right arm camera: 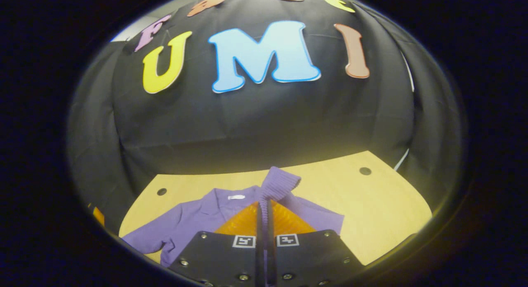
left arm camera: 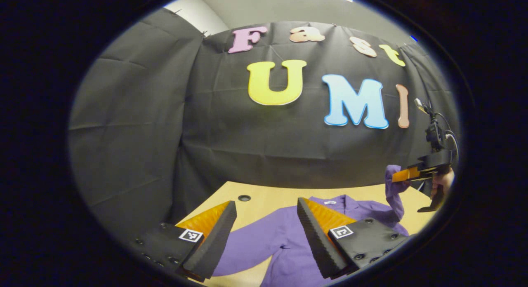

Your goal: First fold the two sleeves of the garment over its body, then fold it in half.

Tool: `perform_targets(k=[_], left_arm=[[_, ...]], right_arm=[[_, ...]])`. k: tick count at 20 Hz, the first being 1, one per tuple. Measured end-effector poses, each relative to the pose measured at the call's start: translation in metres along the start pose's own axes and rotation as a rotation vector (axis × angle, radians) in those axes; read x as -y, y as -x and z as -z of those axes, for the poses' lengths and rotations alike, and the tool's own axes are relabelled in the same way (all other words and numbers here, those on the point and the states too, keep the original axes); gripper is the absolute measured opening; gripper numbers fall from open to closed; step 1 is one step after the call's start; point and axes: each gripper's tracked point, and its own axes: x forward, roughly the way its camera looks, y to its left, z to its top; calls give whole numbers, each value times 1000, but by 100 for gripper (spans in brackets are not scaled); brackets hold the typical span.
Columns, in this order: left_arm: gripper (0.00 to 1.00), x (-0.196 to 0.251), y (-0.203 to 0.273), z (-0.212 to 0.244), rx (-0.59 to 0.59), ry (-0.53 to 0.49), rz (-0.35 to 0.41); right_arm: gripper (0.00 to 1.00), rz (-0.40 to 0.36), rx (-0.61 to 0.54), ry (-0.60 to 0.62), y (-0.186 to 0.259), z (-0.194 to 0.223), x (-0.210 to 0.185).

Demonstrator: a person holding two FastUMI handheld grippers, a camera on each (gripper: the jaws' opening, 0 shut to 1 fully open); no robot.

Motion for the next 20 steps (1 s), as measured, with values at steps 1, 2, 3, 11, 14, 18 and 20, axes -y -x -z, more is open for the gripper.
perform_targets(k=[1, 2, 3, 11, 14, 18, 20], left_arm=[[99, -11, 2, 4, -6, 5, -24], [99, -21, 5, 9, -13, 8, -48], [99, -30, 9, 14, -21, 10, -73], [100, -94, 38, 44, -71, 23, -231], [100, -112, 50, 55, -88, 30, -278], [100, -128, 61, 68, -111, 46, -326], [100, -132, 64, 74, -119, 56, -345]], right_arm=[[4, -25, -7, 9, -7, 2, -14], [4, -50, -18, 17, -13, 7, -27], [4, -73, -31, 23, -20, 12, -40], [4, -217, -138, 79, -61, 62, -119], [4, -250, -165, 129, -72, 81, -141], [4, -267, -200, 181, -78, 102, -159], [1, -271, -215, 200, -76, 109, -161]])
